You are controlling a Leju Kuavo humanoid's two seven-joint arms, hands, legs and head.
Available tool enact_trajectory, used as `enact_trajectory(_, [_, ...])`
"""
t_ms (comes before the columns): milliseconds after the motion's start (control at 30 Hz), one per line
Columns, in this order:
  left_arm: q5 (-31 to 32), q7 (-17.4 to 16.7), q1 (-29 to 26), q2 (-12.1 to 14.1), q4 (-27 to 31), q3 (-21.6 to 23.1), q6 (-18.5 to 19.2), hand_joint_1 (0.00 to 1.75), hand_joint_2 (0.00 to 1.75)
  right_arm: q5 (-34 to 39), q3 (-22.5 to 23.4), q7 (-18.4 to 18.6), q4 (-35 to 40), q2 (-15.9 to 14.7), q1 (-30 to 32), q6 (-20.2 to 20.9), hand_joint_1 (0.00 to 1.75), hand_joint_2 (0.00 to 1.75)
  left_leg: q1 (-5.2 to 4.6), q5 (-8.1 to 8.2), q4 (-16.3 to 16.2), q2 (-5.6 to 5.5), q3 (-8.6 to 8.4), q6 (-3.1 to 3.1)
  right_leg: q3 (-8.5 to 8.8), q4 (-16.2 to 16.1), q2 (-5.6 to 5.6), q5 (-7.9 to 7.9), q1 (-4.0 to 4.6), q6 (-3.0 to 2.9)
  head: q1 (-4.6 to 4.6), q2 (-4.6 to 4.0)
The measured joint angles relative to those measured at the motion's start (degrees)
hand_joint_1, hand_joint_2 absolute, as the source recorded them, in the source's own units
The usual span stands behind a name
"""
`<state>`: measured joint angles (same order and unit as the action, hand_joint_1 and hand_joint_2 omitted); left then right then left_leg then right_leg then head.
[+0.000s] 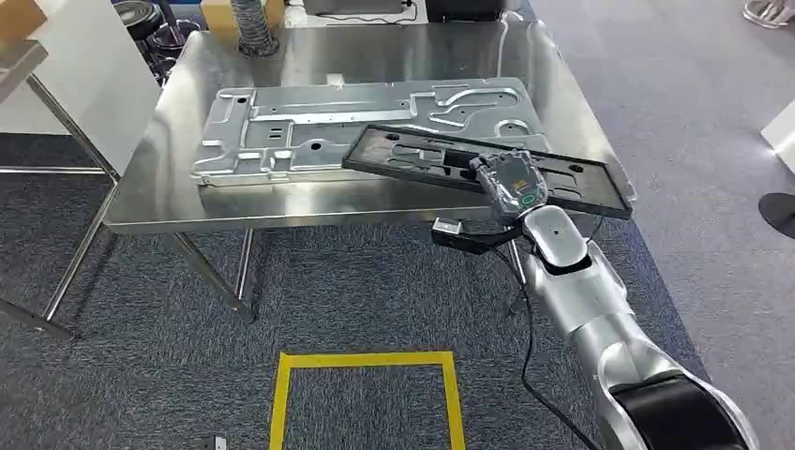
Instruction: Take the parts from the cabinet and place them on the table.
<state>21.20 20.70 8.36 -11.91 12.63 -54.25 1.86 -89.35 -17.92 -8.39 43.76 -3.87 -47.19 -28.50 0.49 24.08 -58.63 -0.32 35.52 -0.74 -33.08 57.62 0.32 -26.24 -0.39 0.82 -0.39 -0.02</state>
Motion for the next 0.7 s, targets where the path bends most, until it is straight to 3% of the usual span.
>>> enact_trajectory(100, [0.00,-0.07,-0.06,0.02,0.00,0.02,-0.07,0.00,1.75,-0.13,-0.64,-0.40,-1.03,1.27,-1.08,0.04,1.75,1.75,-0.23,0.28,-0.16,-0.16,0.24,1.12,0.09,-0.35,-0.09,-0.06,-0.24,0.83,0.15,0.02])
enact_trajectory(167, [0.02,-0.13,-0.01,-0.02,0.00,0.04,-0.11,0.00,1.75,-0.17,-0.90,-0.46,-1.55,1.86,-1.71,0.15,1.75,1.75,0.19,0.00,0.69,-0.14,-0.43,1.87,-0.10,0.71,-0.15,-0.91,-0.47,1.42,0.22,0.02])
enact_trajectory(200, [0.13,-0.13,0.03,-0.09,0.00,0.04,-0.13,0.00,1.75,-0.17,-1.05,-0.48,-1.84,2.25,-2.14,0.35,1.75,1.75,0.19,0.11,0.75,-0.09,-0.50,2.19,-1.64,3.63,-0.17,-2.63,-0.42,1.51,0.44,0.02])
enact_trajectory(267, [0.35,-0.33,0.18,-0.11,0.00,0.07,-0.15,0.00,1.75,-0.20,-1.29,-0.53,-2.30,2.74,-2.52,0.61,1.75,1.75,0.11,0.33,0.72,-0.04,-0.65,2.52,-6.52,13.09,-0.19,-6.50,-0.47,1.82,0.37,0.02])
enact_trajectory(300, [0.35,-0.44,0.15,-0.11,0.00,0.07,-0.15,0.00,1.75,-0.20,-1.38,-0.59,-2.56,2.85,-2.50,0.68,1.75,1.75,0.10,0.46,0.68,-0.06,-0.73,2.64,-8.75,16.91,-0.19,-7.43,-0.46,1.90,0.44,0.02])
enact_trajectory(333, [0.35,-0.50,0.09,-0.11,0.00,0.07,-0.15,0.00,1.75,-0.20,-1.53,-0.66,-2.87,3.02,-2.50,0.72,1.75,1.75,0.10,0.62,0.57,-0.16,-0.82,2.61,-10.03,18.38,-0.19,-6.98,-0.47,1.90,0.41,0.02])
enact_trajectory(367, [0.35,-0.57,0.06,-0.11,0.00,0.07,-0.17,0.00,1.75,-0.20,-1.68,-0.68,-3.13,3.11,-2.51,0.72,1.75,1.75,0.10,0.86,0.47,-0.30,-1.03,2.57,-9.70,16.59,-0.19,-4.97,-0.48,1.79,0.44,0.02])
enact_trajectory(400, [0.35,-0.61,0.06,-0.13,0.00,0.07,-0.17,0.00,1.75,-0.20,-1.75,-0.77,-3.24,3.26,-2.58,0.74,1.75,1.75,0.10,1.11,0.37,-0.47,-1.27,2.43,-8.23,12.78,-0.20,-2.26,-0.47,1.58,0.41,0.02])
enact_trajectory(467, [0.35,-0.63,0.06,-0.31,0.00,0.09,-0.15,0.00,1.75,-0.20,-1.99,-1.05,-3.50,3.54,-3.25,0.76,1.75,1.75,0.06,1.70,0.20,-0.55,-1.88,2.10,-4.02,2.43,-0.27,3.29,-0.32,0.87,0.41,0.02])
enact_trajectory(500, [0.35,-0.63,0.04,-0.41,-0.02,0.09,-0.17,0.00,1.75,-0.17,-2.08,-1.07,-3.72,3.61,-3.64,0.76,1.75,1.75,-0.24,1.92,0.15,-0.52,-1.80,1.77,-3.14,1.08,-0.35,2.59,0.01,0.51,0.37,0.02])
enact_trajectory(600, [0.35,-0.66,0.07,-0.44,-0.02,0.09,-0.20,0.00,1.75,-0.17,-2.34,-1.23,-4.18,4.31,-4.05,0.70,1.75,1.75,-0.11,2.08,0.50,-0.43,-1.99,0.95,-3.15,0.37,-0.14,2.26,0.42,-0.04,0.30,0.02])
enact_trajectory(667, [0.35,-0.61,0.02,-0.42,-0.02,0.09,-0.20,0.00,1.75,-0.15,-2.43,-1.16,-4.26,4.49,-4.10,0.68,1.75,1.75,-0.18,2.73,0.07,-0.26,-2.09,0.28,-2.32,-0.54,-0.27,2.47,-0.30,-0.63,0.33,0.02])
enact_trajectory(700, [0.35,-0.61,0.02,-0.42,-0.02,0.09,-0.20,0.00,1.75,-0.15,-2.54,-1.16,-4.33,4.64,-4.23,0.68,1.75,1.75,-0.20,3.79,-1.77,-0.12,-1.44,-0.02,-2.01,-0.74,-0.24,2.34,-0.31,-0.92,0.16,0.02])
